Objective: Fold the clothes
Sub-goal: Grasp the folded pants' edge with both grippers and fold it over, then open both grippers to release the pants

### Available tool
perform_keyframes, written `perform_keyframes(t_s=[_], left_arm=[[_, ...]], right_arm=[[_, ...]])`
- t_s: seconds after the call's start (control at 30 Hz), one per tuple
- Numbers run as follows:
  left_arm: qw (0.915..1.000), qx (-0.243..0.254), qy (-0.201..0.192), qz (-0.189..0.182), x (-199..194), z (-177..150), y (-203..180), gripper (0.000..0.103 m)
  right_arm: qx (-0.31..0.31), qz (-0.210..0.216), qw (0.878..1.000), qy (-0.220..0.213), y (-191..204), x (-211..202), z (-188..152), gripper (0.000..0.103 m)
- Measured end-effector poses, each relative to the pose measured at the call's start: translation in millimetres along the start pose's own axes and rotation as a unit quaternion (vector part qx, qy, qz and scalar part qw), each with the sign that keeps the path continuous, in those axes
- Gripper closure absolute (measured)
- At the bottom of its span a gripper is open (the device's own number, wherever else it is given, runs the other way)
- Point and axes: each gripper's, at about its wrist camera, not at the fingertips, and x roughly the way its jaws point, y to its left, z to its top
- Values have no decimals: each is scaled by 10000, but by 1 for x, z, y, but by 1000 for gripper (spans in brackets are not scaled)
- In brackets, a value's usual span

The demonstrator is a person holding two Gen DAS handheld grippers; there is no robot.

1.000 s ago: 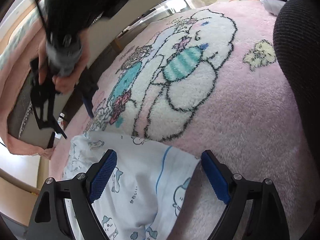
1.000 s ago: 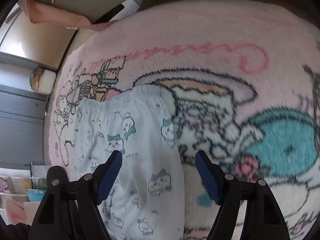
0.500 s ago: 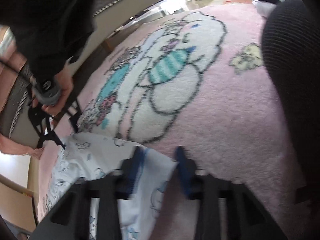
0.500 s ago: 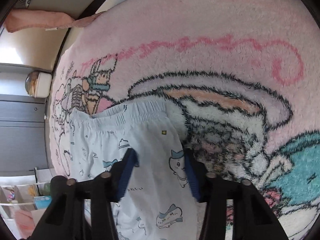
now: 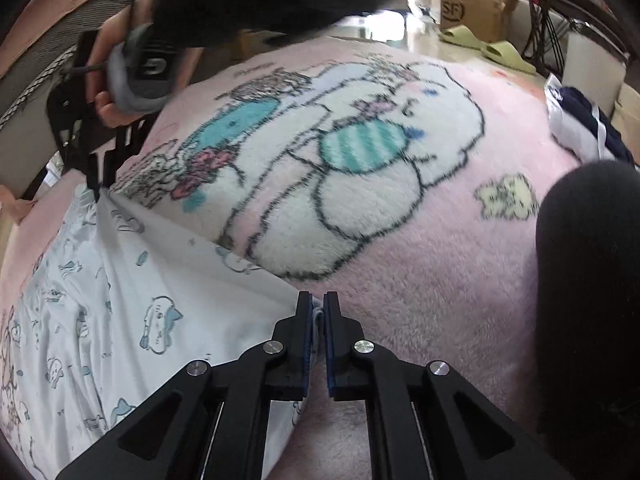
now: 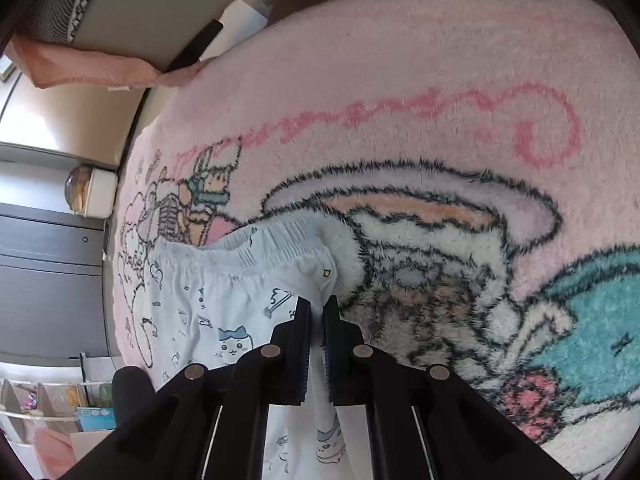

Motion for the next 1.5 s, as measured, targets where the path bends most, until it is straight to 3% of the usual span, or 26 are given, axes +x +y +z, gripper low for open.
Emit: perform_keyframes(t_s=[0.23, 0.7, 0.93, 1.03, 1.13, 1.2, 1.23, 1.27, 1.3, 1.33, 1.37, 1.4, 1.43, 1.5], left_arm=[[9998, -103, -122, -69, -15, 7, 3, 99], [9909, -625, -180, -1175, -26, 15, 6, 99], [9881, -629, -274, -1374, -30, 19, 1, 99], [9896, -528, -99, -1334, -23, 19, -2, 99], [9909, -456, 317, -1223, -9, 17, -4, 98], [9915, -420, 377, -1173, -9, 16, -5, 96], [9922, -382, 347, -1135, -11, 15, -6, 94], [9928, -349, 281, -1109, -15, 16, -6, 90], [9934, -319, 203, -1086, -21, 17, -7, 85], [9935, -297, 116, -1095, -26, 18, -6, 63], [9935, -279, 34, -1103, -32, 19, -5, 21], [9935, -262, -44, -1107, -38, 21, -4, 5], [9934, -246, -123, -1110, -44, 22, -3, 0], [9949, -185, -237, -960, -55, 23, -1, 0]], right_arm=[[-117, -38, 9999, -50, 4, -12, -1, 100], [-51, -660, 9978, -71, -12, -20, -9, 100], [17, -1023, 9946, -154, -26, -27, -11, 100], [43, -938, 9955, -128, -29, -28, -9, 100], [-27, -1080, 9941, -68, -26, -24, -9, 99], [-160, -1265, 9918, -68, -20, -23, -10, 90], [-198, -1369, 9904, -68, -18, -24, -11, 73], [-235, -1472, 9888, -68, -16, -25, -12, 55], [-273, -1576, 9871, -68, -14, -26, -13, 49], [-277, -1641, 9860, -89, -13, -28, -14, 48], [-238, -1650, 9859, -113, -12, -31, -15, 47], [-193, -1634, 9863, -137, -12, -36, -16, 46], [-149, -1613, 9866, -181, -12, -42, -17, 43], [-14, -1607, 9865, -320, -11, -55, -21, 42]])
